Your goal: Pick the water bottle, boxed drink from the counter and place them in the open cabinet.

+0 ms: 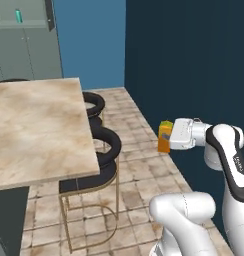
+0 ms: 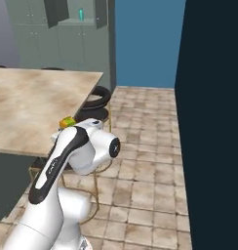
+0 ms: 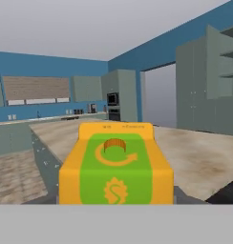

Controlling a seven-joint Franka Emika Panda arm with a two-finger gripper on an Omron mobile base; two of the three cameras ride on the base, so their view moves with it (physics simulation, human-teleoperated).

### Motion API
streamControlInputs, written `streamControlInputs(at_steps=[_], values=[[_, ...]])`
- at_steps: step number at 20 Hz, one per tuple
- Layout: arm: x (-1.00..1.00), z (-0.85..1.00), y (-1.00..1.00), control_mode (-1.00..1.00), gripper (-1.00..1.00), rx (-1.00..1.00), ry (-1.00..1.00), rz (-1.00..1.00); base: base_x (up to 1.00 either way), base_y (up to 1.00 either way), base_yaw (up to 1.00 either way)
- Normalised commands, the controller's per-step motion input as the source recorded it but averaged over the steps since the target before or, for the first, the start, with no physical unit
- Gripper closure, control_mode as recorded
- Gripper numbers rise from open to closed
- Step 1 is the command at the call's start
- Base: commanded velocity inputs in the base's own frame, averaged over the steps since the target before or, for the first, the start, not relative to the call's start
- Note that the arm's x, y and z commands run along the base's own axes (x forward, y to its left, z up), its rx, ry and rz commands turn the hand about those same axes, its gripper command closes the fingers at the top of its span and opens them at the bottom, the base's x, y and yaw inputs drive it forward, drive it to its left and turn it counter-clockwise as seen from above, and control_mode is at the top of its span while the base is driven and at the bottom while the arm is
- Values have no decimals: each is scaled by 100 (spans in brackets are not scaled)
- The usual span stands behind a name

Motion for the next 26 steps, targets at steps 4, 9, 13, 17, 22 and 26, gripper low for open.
streamControlInputs(at_steps=[4, 9, 13, 17, 22, 26], values=[[0, 0, 0, 100, 100, 0, 0, 0, 28, -64, 0], [0, 0, 0, 100, 100, 0, 0, 0, 64, -48, 0], [0, 0, 0, 100, 100, 0, 0, 0, 72, -40, 0], [0, 0, 0, 100, 100, 0, 0, 0, 78, -28, 0], [0, 0, 0, 100, 100, 0, 0, 0, 78, -27, 0], [0, 0, 0, 100, 100, 0, 0, 0, 81, -25, 0]])
